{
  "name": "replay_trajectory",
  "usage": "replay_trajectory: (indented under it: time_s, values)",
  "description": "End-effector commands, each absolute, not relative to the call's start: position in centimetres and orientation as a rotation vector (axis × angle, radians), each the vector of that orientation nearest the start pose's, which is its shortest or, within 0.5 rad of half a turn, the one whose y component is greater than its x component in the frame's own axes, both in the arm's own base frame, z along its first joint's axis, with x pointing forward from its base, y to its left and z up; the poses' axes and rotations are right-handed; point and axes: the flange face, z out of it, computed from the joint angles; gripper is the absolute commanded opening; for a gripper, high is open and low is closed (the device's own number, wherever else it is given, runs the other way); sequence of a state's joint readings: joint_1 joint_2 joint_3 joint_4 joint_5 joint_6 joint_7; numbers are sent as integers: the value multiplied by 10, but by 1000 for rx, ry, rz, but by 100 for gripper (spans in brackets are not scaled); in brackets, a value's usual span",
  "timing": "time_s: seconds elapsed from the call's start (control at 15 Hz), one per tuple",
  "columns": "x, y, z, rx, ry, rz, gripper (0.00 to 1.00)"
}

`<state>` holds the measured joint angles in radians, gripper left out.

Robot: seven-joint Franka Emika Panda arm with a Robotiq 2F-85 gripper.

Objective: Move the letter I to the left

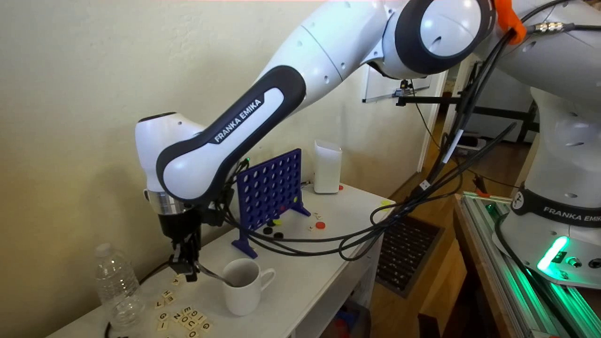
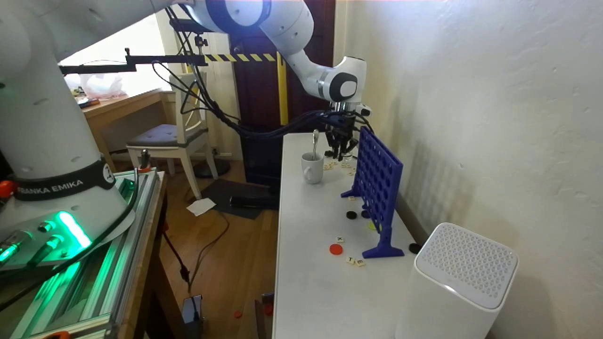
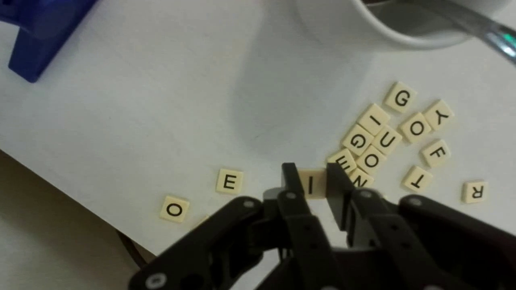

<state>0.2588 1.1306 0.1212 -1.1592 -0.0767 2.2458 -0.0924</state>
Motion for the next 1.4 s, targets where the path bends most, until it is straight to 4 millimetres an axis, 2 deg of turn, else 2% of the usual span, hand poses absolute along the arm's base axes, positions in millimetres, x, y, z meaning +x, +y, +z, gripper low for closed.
replay_trajectory:
  time_s: [0.0,0.4,0.87,1.33]
  values:
    - [714,255,79,-3032,-730,113,5]
    - [719,258,69,-3020,-786,169,5]
    - [711,260,61,-2977,-997,404,5]
    - [712,266,56,-2919,-1137,404,5]
